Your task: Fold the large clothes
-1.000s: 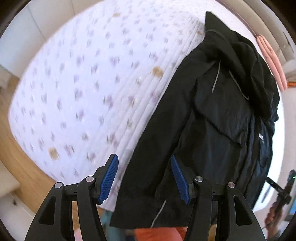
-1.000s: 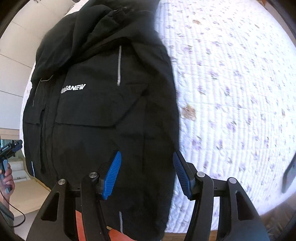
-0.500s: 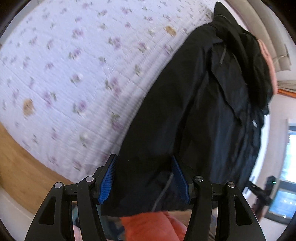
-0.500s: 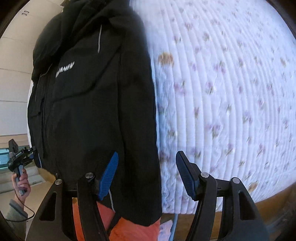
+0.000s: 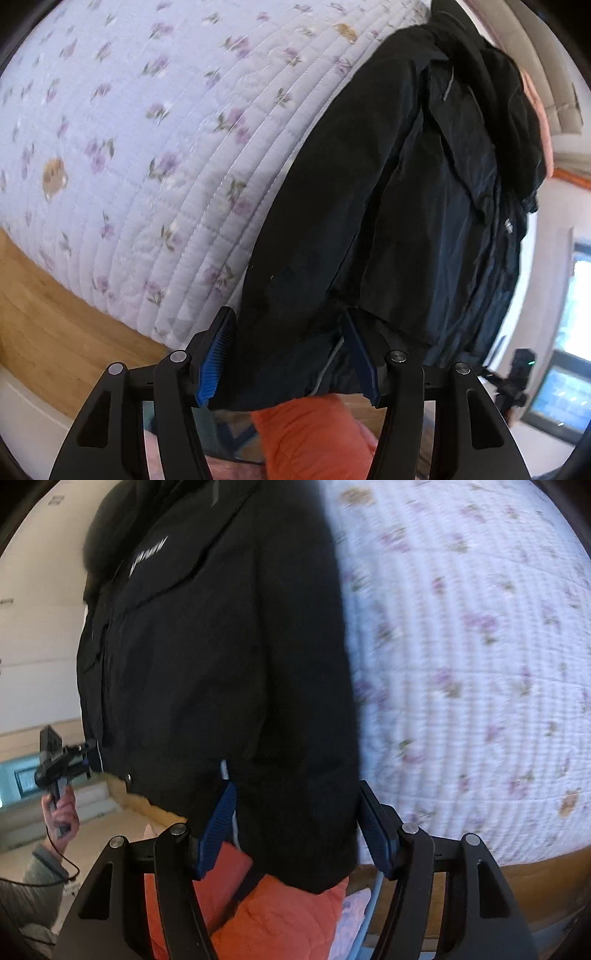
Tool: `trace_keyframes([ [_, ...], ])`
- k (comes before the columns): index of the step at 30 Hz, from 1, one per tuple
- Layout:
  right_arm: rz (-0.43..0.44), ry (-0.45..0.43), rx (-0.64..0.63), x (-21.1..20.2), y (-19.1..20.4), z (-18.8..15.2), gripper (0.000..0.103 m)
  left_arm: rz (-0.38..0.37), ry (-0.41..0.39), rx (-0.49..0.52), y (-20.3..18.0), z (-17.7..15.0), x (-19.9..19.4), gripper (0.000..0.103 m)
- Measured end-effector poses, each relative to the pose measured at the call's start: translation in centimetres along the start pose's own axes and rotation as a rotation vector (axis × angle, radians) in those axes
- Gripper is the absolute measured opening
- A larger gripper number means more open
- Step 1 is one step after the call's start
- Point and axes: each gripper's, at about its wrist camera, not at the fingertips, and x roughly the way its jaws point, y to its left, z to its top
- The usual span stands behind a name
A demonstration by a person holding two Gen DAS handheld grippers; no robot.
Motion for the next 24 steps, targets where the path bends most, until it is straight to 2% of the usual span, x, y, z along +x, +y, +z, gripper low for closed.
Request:
trace_keyframes([
  [2, -0.033, 0.003, -0.022, 0.5, 0.8, 0.0, 0.070, -0.033, -0.006, -0.044, 0.8, 0.1, 0.0, 0.062],
  [3, -0.041, -0.001, -0.025, 0.6, 1.1, 0.1, 0.058, -0.027, -0.010, -0.042, 0.8, 0.2, 0.0, 0.060],
  [4, -0.049, -0.004, -0.028, 0.4, 1.1, 0.2, 0.042, -0.012, -0.013, -0.025, 0.7, 0.2, -0.1, 0.049],
  [5, -0.059, -0.003, -0.035, 0.4, 1.4, 0.2, 0.036, 0.017, -0.015, 0.001, 0.3, 0.1, -0.2, 0.038],
  [6, -0.059, -0.005, -0.037, 0.2, 1.7, 0.2, 0.028, 0.030, -0.007, 0.032, -0.3, 0.0, -0.3, 0.019],
  [7, -0.057, -0.010, -0.032, -0.3, 1.5, 0.1, 0.022, 0.026, -0.006, 0.040, -1.0, 0.0, -0.4, 0.010],
  [10, -0.051, -0.028, -0.024, -1.7, 2.3, 0.1, 0.015, 0.015, -0.039, 0.057, -2.6, 0.4, -2.0, 0.009],
  [12, -0.049, -0.051, -0.030, -2.8, 3.5, 0.2, 0.013, -0.074, -0.084, 0.045, -3.9, 1.2, -3.8, 0.008],
  [16, -0.007, -0.121, -0.009, -7.3, 4.5, 1.6, 0.012, -0.164, -0.158, 0.113, -8.3, 3.6, -6.6, 0.009],
  [21, 0.031, -0.236, 0.026, -13.3, 5.9, 5.8, 0.013, -0.275, -0.270, 0.206, -14.1, 7.9, -11.1, 0.009],
  [24, 0.052, -0.318, 0.026, -17.2, 6.8, 9.8, 0.013, -0.329, -0.342, 0.254, -17.0, 11.2, -14.3, 0.009],
])
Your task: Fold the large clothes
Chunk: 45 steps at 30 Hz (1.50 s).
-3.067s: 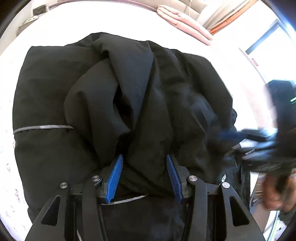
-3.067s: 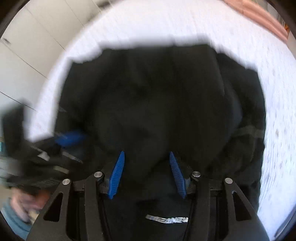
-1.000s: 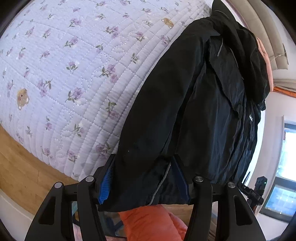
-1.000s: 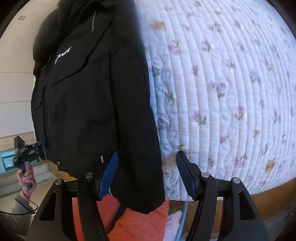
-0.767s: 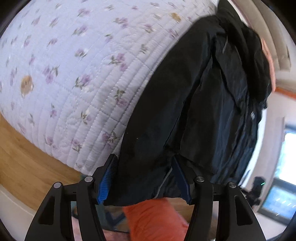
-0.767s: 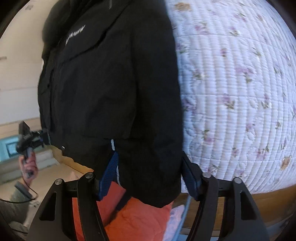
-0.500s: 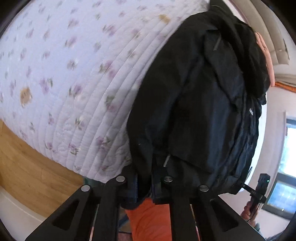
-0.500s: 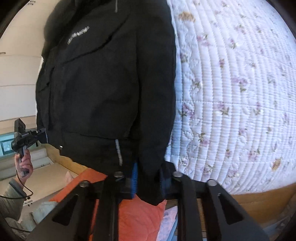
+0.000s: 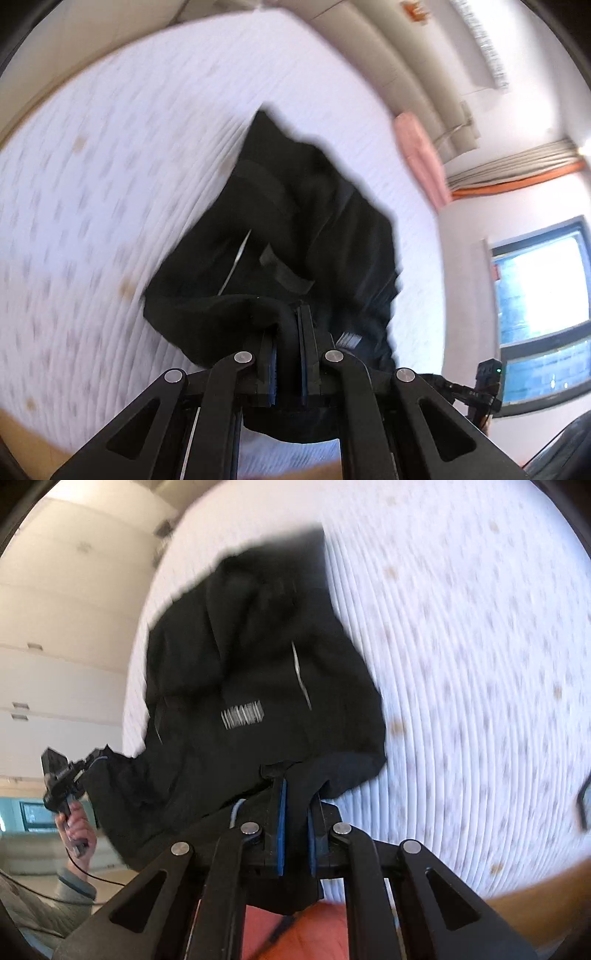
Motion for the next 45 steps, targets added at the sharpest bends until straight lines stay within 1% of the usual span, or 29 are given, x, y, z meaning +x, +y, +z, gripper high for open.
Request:
trace_keyframes([
  [2, 0.015, -0.051, -0.001, -1.3, 0.9, 3.0, 0.013, -0.027, -0.041, 0.025, -1.1, 2.8, -0.4, 0.009],
  [3, 0.018, -0.081, -0.003, -1.9, 1.4, 4.7, 0.013, -0.044, -0.070, 0.047, -1.9, 5.0, -0.4, 0.009],
  [4, 0.012, -0.117, -0.007, -2.5, 1.9, 6.9, 0.013, -0.049, -0.082, 0.061, -2.1, 6.3, -0.4, 0.009],
  [5, 0.006, -0.138, -0.005, -2.6, 2.7, 8.1, 0.013, -0.053, -0.101, 0.077, -2.7, 8.4, 0.2, 0.009],
  [8, -0.020, -0.205, -0.013, -2.2, 4.1, 13.3, 0.014, -0.077, -0.134, 0.088, -3.5, 13.4, 3.0, 0.010],
  [10, -0.055, -0.243, -0.021, -0.8, 5.0, 16.8, 0.014, -0.062, -0.141, 0.084, -2.9, 15.8, 5.2, 0.010],
  [11, -0.067, -0.252, -0.011, 0.2, 5.4, 18.2, 0.014, -0.045, -0.141, 0.074, -2.4, 17.3, 7.1, 0.010],
  [13, -0.095, -0.254, 0.004, 2.1, 5.3, 21.0, 0.016, -0.015, -0.120, 0.044, -1.0, 19.1, 10.7, 0.010],
  [15, -0.129, -0.230, 0.036, 5.0, 4.5, 23.2, 0.020, 0.013, -0.077, 0.000, 0.5, 21.0, 14.4, 0.011],
  [17, -0.173, -0.179, 0.069, 8.8, 3.6, 25.0, 0.021, 0.041, -0.025, -0.038, 2.2, 21.7, 17.8, 0.012],
  [18, -0.189, -0.156, 0.088, 10.2, 3.1, 25.5, 0.021, 0.055, 0.001, -0.037, 2.7, 21.5, 18.8, 0.013],
  [20, -0.212, -0.101, 0.119, 13.5, 2.1, 25.7, 0.021, 0.076, 0.043, 0.001, 3.2, 21.3, 20.6, 0.014],
  [22, -0.222, -0.080, 0.141, 15.4, 1.4, 25.4, 0.021, 0.079, 0.063, 0.045, 3.1, 21.3, 21.2, 0.014],
  [24, -0.228, -0.079, 0.141, 15.9, 1.3, 25.4, 0.022, 0.062, 0.102, 0.073, 3.0, 21.9, 21.4, 0.015],
  [26, -0.216, -0.072, 0.151, 15.8, 1.0, 25.5, 0.022, 0.051, 0.141, 0.092, 2.7, 22.6, 21.1, 0.016],
  [27, -0.197, -0.072, 0.165, 15.6, 0.7, 25.5, 0.022, 0.051, 0.149, 0.109, 2.2, 22.8, 20.6, 0.018],
  [29, -0.172, -0.084, 0.197, 14.9, 0.1, 25.8, 0.022, 0.059, 0.145, 0.143, 1.2, 23.1, 19.0, 0.018],
  [31, -0.169, -0.133, 0.236, 13.4, -0.3, 25.3, 0.022, 0.029, 0.135, 0.159, 0.3, 23.1, 17.3, 0.020],
  [32, -0.154, -0.157, 0.260, 12.5, -0.6, 25.1, 0.022, -0.009, 0.141, 0.161, 0.0, 23.1, 16.4, 0.021],
  [33, -0.142, -0.169, 0.274, 12.0, -0.7, 24.9, 0.023, -0.066, 0.152, 0.157, -0.1, 23.1, 15.1, 0.025],
  [35, -0.116, -0.198, 0.292, 10.6, -0.8, 24.4, 0.029, -0.118, 0.169, 0.141, 0.9, 23.4, 13.8, 0.050],
  [36, -0.130, -0.211, 0.285, 9.9, -0.7, 24.2, 0.044, -0.089, 0.140, 0.139, 1.4, 23.6, 12.6, 0.070],
  [37, -0.174, -0.226, 0.275, 9.2, -0.5, 24.1, 0.059, -0.025, 0.094, 0.156, 1.8, 23.9, 11.4, 0.076],
  [38, -0.198, -0.241, 0.267, 8.5, -0.4, 24.0, 0.062, 0.015, 0.070, 0.168, 2.1, 24.3, 10.6, 0.075],
  [41, -0.180, -0.294, 0.225, 6.2, 0.2, 23.4, 0.062, 0.007, 0.054, 0.148, 3.0, 24.5, 9.3, 0.076],
  [43, -0.201, -0.300, 0.178, 5.4, 0.9, 23.2, 0.067, 0.019, 0.049, 0.145, 3.1, 24.5, 9.9, 0.076],
  [45, -0.223, -0.284, 0.116, 5.8, 1.6, 23.5, 0.073, 0.044, 0.058, 0.167, 2.7, 24.4, 11.9, 0.076],
])
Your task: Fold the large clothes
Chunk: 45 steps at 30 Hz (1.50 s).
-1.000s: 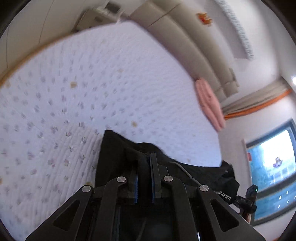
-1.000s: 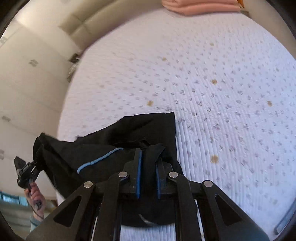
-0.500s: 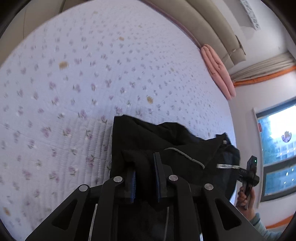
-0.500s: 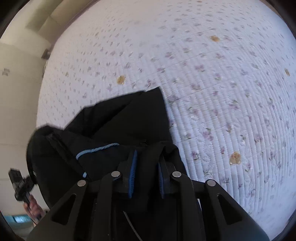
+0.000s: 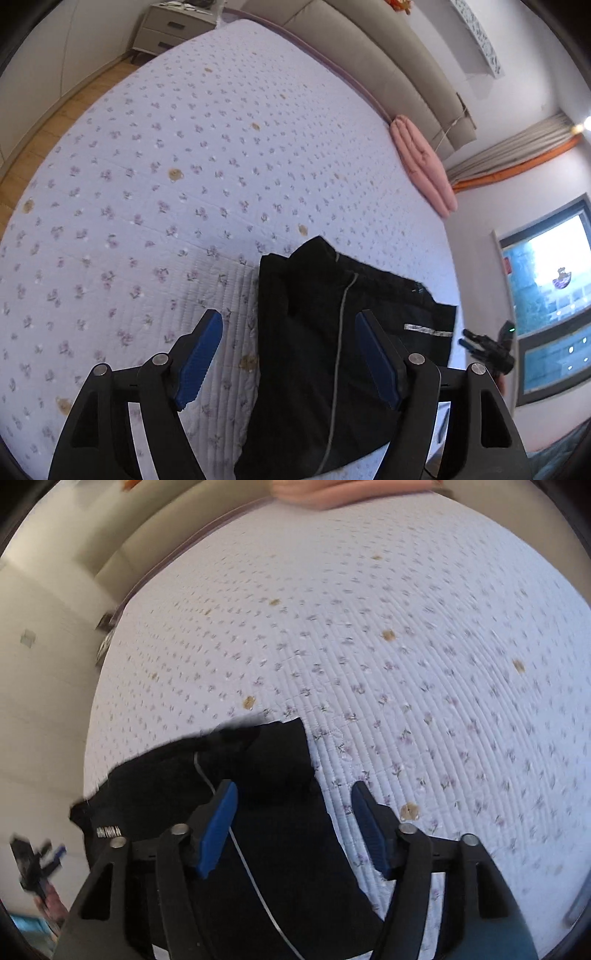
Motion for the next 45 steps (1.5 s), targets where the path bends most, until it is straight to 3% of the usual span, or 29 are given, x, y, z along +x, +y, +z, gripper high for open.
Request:
trace_keyframes([
  [5, -0.037, 0.013, -0.195, 1.9, 2.9, 0.5, 0.075, 0.137, 0.062, 0.135, -2.4, 0.9, 5.2, 0.076],
  [8, -0.059, 0.014, -0.299, 3.4, 3.8, 1.1, 0.076, 0.144, 0.091, 0.191, -3.3, 1.5, 6.9, 0.076],
  [15, 0.031, 0.046, -0.359, 7.7, 3.0, 3.1, 0.076, 0.078, 0.136, 0.190, -2.4, 3.4, 9.7, 0.076],
  [21, 0.189, 0.100, -0.300, 10.6, 2.2, 4.3, 0.076, -0.087, 0.179, 0.124, -0.7, 4.6, 12.3, 0.076],
  [23, 0.203, 0.110, -0.301, 10.9, 2.4, 4.3, 0.052, -0.092, 0.144, 0.123, -0.9, 4.6, 12.0, 0.055],
  [24, 0.202, 0.112, -0.310, 10.8, 2.7, 4.2, 0.039, -0.096, 0.125, 0.133, -1.2, 4.5, 11.5, 0.030],
  [25, 0.184, 0.096, -0.329, 10.4, 3.1, 4.0, 0.029, -0.079, 0.109, 0.129, -1.6, 4.3, 11.1, 0.027],
  [27, 0.139, 0.059, -0.363, 9.4, 3.7, 3.4, 0.027, -0.046, 0.056, 0.122, -2.4, 4.0, 10.1, 0.019],
  [30, 0.080, -0.030, -0.355, 6.5, 4.2, 3.1, 0.025, -0.016, -0.019, 0.127, -4.1, 3.7, 7.4, 0.017],
  [33, 0.031, -0.132, -0.342, 2.8, 4.6, 4.0, 0.025, -0.035, -0.101, 0.139, -5.7, 4.6, 4.2, 0.016],
  [36, -0.022, -0.209, -0.365, 0.8, 5.8, 5.6, 0.010, -0.028, -0.147, 0.149, -6.6, 6.2, 3.2, 0.016],
  [38, -0.107, -0.264, -0.388, 1.2, 6.8, 7.2, 0.006, 0.030, -0.147, 0.154, -6.6, 7.5, 4.6, 0.016],
  [39, -0.094, -0.252, -0.383, 2.4, 6.9, 8.2, 0.006, 0.068, -0.135, 0.140, -5.9, 8.1, 6.0, 0.009],
  [41, -0.018, -0.132, -0.329, 5.9, 6.2, 9.5, 0.005, 0.152, -0.079, 0.081, -3.8, 8.8, 9.4, 0.007],
  [42, -0.027, -0.083, -0.316, 7.6, 6.1, 9.5, 0.005, 0.171, -0.046, 0.050, -2.7, 8.9, 11.0, 0.007],
  [44, -0.006, -0.035, -0.331, 8.8, 6.2, 8.5, 0.007, 0.170, -0.004, 0.010, -1.3, 8.8, 12.6, 0.007],
  [45, 0.022, -0.029, -0.332, 8.6, 6.1, 7.8, 0.016, 0.132, -0.007, -0.013, -0.7, 8.5, 12.6, 0.007],
])
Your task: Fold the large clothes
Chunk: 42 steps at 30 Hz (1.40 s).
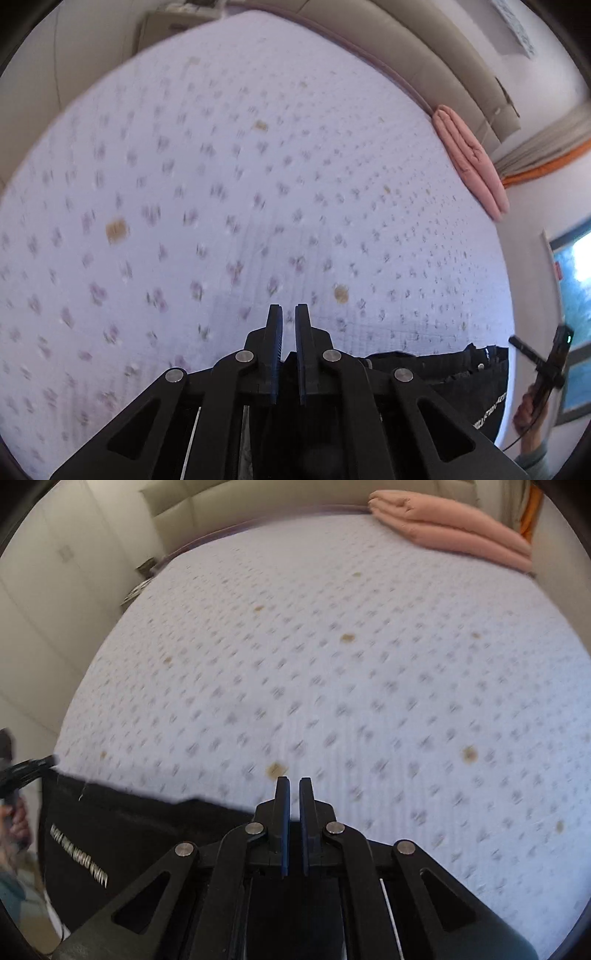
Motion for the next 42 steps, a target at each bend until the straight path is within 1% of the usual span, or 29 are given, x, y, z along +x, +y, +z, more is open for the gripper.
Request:
trace_keyframes([
  [1, 0.029, -0.001, 0.005, -0.5, -0.1, -0.7, 0.037, -0.047, -0.010, -0.012, 0.3, -0.2, -0.4, 0.007],
  [2, 0.041, -0.006, 0.009, -0.9, -0.2, -1.2, 0.051, -0.084, -0.020, -0.020, 0.5, -0.5, -0.9, 0.007],
  [3, 0.045, -0.017, 0.006, -1.5, -0.4, -1.8, 0.069, -0.121, -0.032, -0.031, 0.7, -0.7, -1.7, 0.010],
  [5, 0.028, -0.034, -0.018, -2.1, -0.3, -2.7, 0.071, -0.170, -0.047, -0.047, 1.3, -1.0, -3.2, 0.033],
  [6, 0.034, -0.023, -0.022, -2.0, -0.5, -2.8, 0.071, -0.174, -0.046, -0.052, 1.5, -1.2, -3.8, 0.063],
  [7, 0.044, -0.002, -0.017, -1.7, -0.7, -3.0, 0.071, -0.171, -0.053, -0.057, 1.7, -1.4, -4.1, 0.080],
  [9, 0.059, 0.038, -0.008, -0.5, -1.2, -3.3, 0.071, -0.176, -0.080, -0.062, 2.3, -1.8, -5.1, 0.080],
  [10, 0.063, 0.054, 0.000, 0.3, -1.5, -3.4, 0.071, -0.172, -0.074, -0.061, 2.5, -1.9, -5.2, 0.080],
  [12, 0.082, 0.072, 0.014, 1.5, -1.9, -3.7, 0.071, -0.150, -0.035, -0.055, 3.1, -2.4, -4.3, 0.080],
  [14, 0.104, 0.087, 0.029, 2.6, -2.1, -3.8, 0.070, -0.169, 0.027, -0.051, 3.5, -2.7, -2.3, 0.080],
  [15, 0.114, 0.090, 0.028, 2.9, -2.0, -4.0, 0.058, -0.173, 0.053, -0.058, 3.6, -3.0, -1.3, 0.080],
  [16, 0.118, 0.085, 0.021, 3.0, -1.7, -4.2, 0.039, -0.187, 0.068, -0.063, 3.5, -3.1, -0.7, 0.078],
  [17, 0.090, 0.080, 0.002, 2.9, -1.2, -4.4, 0.030, -0.213, 0.070, -0.053, 3.1, -3.2, -0.3, 0.075],
  [18, 0.049, 0.071, -0.021, 2.6, -0.7, -4.6, 0.016, -0.232, 0.065, -0.029, 2.6, -3.4, 0.0, 0.053],
  [19, 0.028, 0.062, -0.033, 2.3, -0.4, -4.7, 0.014, -0.241, 0.065, 0.005, 1.7, -3.6, 0.0, 0.030],
  [21, 0.012, 0.027, -0.036, 0.9, 0.0, -4.9, 0.013, -0.248, 0.055, 0.051, 0.3, -3.8, -0.5, 0.023],
  [22, -0.006, 0.014, -0.043, 0.3, 0.2, -4.9, 0.013, -0.233, 0.045, 0.079, -0.4, -4.0, -0.9, 0.018],
  [23, -0.025, -0.002, -0.052, -0.4, 0.3, -4.9, 0.013, -0.218, 0.036, 0.094, -0.8, -4.0, -1.2, 0.017],
  [25, -0.059, -0.031, -0.057, -1.7, 0.5, -4.6, 0.012, -0.179, -0.016, 0.096, -1.5, -3.8, -2.8, 0.014],
  [27, -0.089, -0.059, -0.068, -2.7, 0.8, -4.3, 0.012, -0.180, -0.074, 0.072, -1.5, -3.2, -4.8, 0.013],
  [29, -0.111, -0.084, -0.073, -3.4, 1.0, -3.8, 0.011, -0.209, -0.122, 0.059, -1.9, -2.6, -6.4, 0.013],
  [31, -0.135, -0.118, -0.087, -4.0, 1.4, -2.9, 0.011, -0.192, -0.161, 0.098, -3.2, -1.8, -7.5, 0.013],
  [33, -0.158, -0.145, -0.098, -4.0, 1.8, -2.0, 0.010, -0.147, -0.200, 0.155, -4.6, -1.0, -7.7, 0.013],
  [34, -0.160, -0.155, -0.088, -3.6, 1.7, -1.3, 0.010, -0.136, -0.201, 0.147, -4.5, -0.6, -7.2, 0.013],
  [35, -0.160, -0.152, -0.077, -3.0, 1.4, -0.9, 0.010, -0.129, -0.191, 0.131, -4.1, -0.3, -6.6, 0.013],
  [37, -0.186, -0.120, -0.074, -0.5, 1.0, -0.6, 0.010, -0.028, -0.118, 0.122, -3.0, -0.2, -3.2, 0.014],
  [39, -0.209, -0.025, -0.078, 3.9, 0.7, -1.2, 0.010, 0.058, -0.027, 0.118, -1.8, -1.3, 0.3, 0.014],
  [40, -0.215, 0.025, -0.093, 6.0, 0.8, -1.9, 0.010, 0.079, 0.000, 0.122, -1.6, -1.9, 1.4, 0.015],
  [42, -0.243, 0.082, -0.124, 8.7, 1.3, -3.1, 0.012, 0.098, 0.040, 0.108, -0.5, -3.5, 3.7, 0.016],
])
